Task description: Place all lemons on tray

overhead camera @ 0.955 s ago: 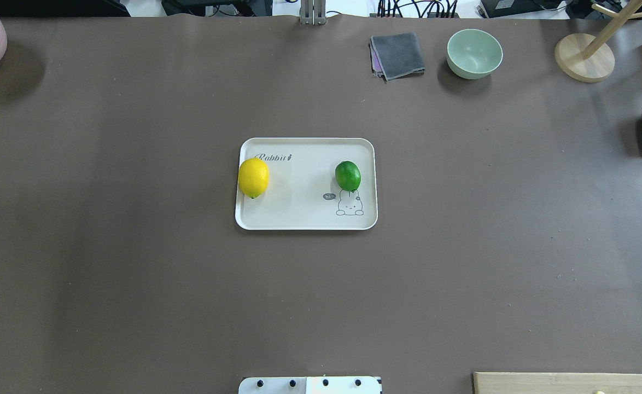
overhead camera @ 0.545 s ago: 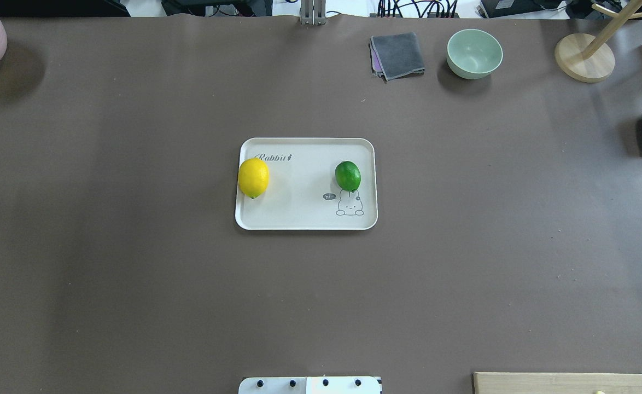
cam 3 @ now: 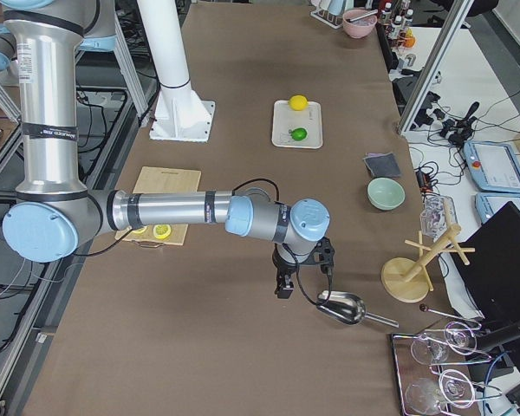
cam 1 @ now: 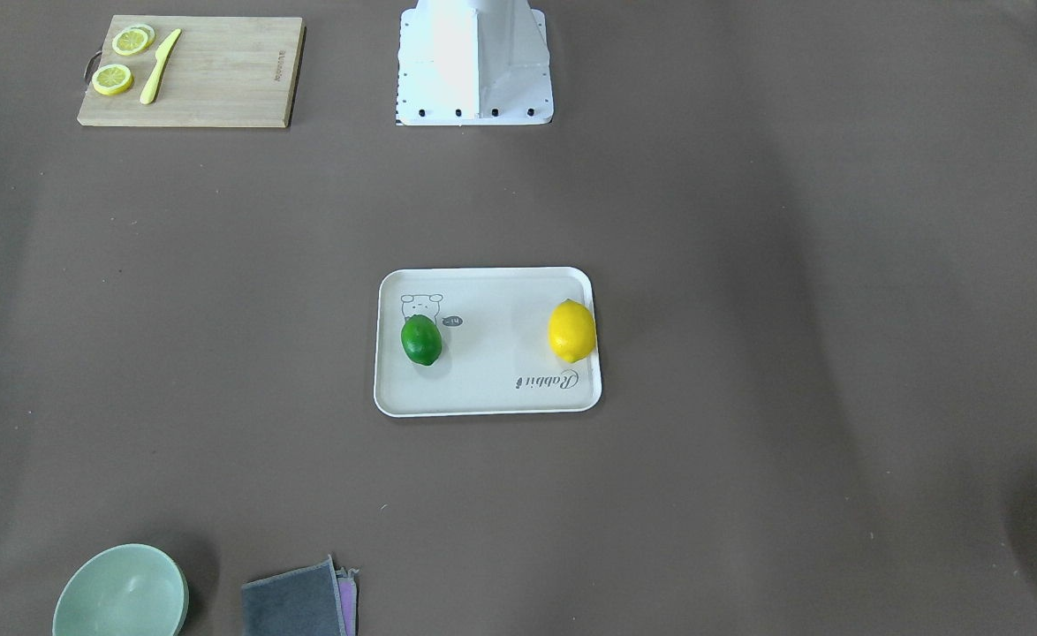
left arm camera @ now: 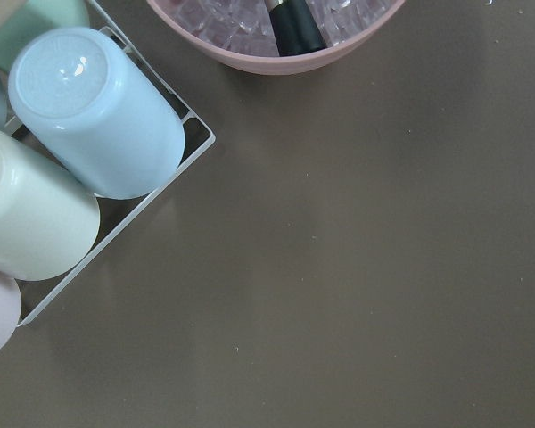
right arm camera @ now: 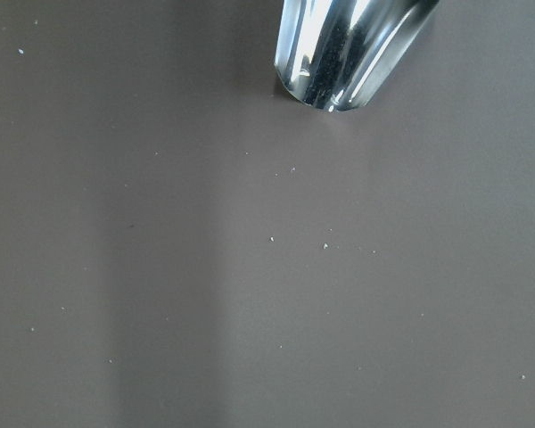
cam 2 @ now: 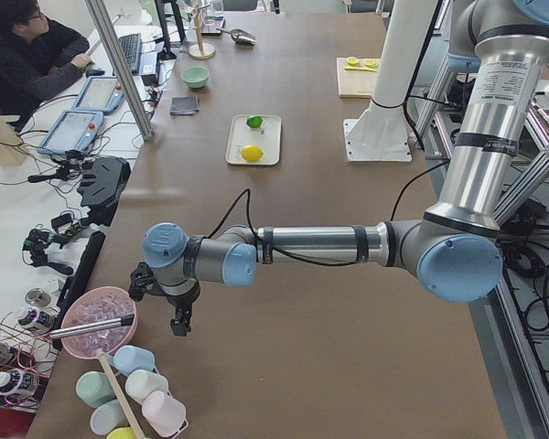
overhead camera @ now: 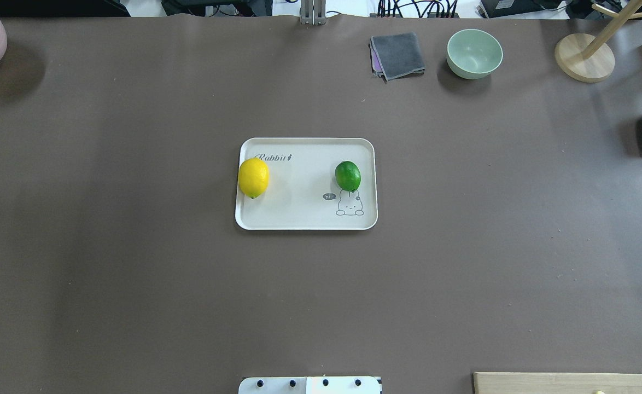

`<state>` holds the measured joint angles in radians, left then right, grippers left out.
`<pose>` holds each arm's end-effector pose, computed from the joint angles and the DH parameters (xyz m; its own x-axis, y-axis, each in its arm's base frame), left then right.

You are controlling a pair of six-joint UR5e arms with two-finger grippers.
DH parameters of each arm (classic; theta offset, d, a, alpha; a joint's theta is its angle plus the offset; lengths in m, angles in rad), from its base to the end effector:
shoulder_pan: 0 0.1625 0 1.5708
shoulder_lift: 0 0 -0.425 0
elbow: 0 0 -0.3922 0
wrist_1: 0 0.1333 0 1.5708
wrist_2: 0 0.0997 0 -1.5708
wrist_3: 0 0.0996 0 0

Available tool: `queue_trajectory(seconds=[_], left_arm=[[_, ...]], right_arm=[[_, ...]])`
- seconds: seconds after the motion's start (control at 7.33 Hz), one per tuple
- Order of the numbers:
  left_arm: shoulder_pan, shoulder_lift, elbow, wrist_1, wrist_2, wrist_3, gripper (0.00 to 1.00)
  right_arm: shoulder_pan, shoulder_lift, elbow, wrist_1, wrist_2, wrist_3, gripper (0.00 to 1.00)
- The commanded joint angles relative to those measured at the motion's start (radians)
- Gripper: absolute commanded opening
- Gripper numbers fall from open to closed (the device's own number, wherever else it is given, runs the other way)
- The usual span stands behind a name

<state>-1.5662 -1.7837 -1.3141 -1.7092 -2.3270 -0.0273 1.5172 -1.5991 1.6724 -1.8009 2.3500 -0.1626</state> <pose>-0.0623 -0.5880 0.6578 0.7270 0.0410 -0.6854 0.0153 0.9970 0.0758 0.0382 -0.4693 0.6442 0.6983 -0.0891 0.7102 0.1682 0.9849 -0.0417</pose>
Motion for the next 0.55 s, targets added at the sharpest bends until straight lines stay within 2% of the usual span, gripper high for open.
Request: queue_trajectory(seconds=[0.0,0.41], left_arm=[[0.0,0.0,0.0,-0.003,0.0,0.001,0.99],[0.0,0.0,0.001,-0.003,0.0,-0.002,0.99]], right_arm=[[0.0,0.001,0.001,0.0,0.0,0.0,1.0],[-0.002,0.002,0.0,0.0,0.0,0.0,1.0]])
